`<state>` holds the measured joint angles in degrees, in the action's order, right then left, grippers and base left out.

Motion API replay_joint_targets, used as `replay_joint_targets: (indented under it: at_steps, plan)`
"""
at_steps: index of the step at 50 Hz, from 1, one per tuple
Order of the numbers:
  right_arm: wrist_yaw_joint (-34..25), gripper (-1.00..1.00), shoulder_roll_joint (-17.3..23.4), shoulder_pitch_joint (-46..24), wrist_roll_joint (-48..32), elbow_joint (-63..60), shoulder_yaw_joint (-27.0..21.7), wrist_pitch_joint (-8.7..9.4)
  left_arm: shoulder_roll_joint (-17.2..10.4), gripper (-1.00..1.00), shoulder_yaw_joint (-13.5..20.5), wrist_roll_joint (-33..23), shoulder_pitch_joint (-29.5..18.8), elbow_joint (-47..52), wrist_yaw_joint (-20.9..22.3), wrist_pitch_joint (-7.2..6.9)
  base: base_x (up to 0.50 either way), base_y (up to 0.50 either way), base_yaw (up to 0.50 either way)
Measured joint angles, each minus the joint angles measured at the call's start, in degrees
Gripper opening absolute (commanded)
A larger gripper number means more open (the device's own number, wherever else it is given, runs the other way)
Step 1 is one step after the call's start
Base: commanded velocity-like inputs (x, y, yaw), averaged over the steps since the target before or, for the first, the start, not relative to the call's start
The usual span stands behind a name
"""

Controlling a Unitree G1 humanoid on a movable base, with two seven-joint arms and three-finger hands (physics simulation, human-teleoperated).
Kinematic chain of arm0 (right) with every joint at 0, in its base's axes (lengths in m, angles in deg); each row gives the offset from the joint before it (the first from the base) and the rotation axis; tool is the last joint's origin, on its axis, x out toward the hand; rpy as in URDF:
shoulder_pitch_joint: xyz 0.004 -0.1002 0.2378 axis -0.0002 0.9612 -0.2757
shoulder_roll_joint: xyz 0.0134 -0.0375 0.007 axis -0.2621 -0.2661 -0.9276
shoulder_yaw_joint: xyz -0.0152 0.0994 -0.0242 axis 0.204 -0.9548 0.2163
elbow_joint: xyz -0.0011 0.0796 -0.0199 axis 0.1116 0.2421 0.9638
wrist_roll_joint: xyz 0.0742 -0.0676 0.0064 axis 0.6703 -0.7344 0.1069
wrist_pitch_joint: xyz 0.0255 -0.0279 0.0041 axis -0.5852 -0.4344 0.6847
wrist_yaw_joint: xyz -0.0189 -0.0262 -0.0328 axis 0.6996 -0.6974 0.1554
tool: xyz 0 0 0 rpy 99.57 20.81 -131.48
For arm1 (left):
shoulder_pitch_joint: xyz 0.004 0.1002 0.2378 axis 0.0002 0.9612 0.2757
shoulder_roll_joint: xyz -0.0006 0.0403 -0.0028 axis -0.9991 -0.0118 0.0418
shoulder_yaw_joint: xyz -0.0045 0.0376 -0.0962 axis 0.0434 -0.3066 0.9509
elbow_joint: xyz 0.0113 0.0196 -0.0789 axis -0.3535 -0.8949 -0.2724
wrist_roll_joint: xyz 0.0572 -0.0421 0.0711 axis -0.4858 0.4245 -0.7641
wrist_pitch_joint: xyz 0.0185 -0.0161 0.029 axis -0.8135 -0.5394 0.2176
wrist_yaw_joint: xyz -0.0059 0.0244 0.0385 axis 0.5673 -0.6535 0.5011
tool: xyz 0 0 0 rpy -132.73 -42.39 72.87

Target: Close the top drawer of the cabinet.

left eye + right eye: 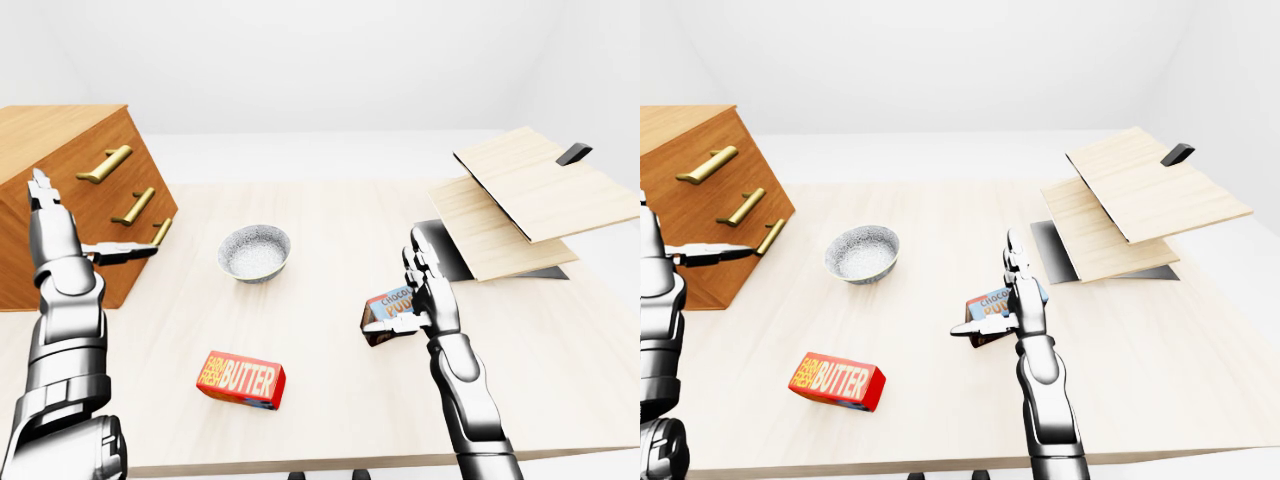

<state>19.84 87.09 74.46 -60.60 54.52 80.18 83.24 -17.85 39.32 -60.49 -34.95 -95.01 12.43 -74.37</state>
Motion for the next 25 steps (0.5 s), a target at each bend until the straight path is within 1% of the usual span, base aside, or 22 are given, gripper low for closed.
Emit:
replay_joint_targets:
  at_steps: [8,16,21,25]
  plan:
    - [0.07,1.00,0.01,-0.10,0.06,-0.09,-0.04,0.25,0.72,1.00,-0.44,0.21,-1.87,-2.23,-1.10,-0.01,0.00,0.00,0.00]
    - [0.08,1.00,0.03,-0.13,0.10,0.00,-0.09,0.21,0.83,1.00,-0.75,0.62,-2.79,-3.42,-1.74,-0.01,0.00,0.00,0.00]
    - [0.08,1.00,0.04,-0.13,0.11,0.03,-0.10,0.19,0.58,1.00,-0.78,1.18,-2.70,-3.36,-1.83,0.00,0.00,0.00,0.00]
    - [0.08,1.00,0.04,-0.15,0.11,0.06,-0.11,0.15,0.74,1.00,-0.20,2.44,-1.46,-1.36,-1.73,0.00,0.00,0.00,0.00]
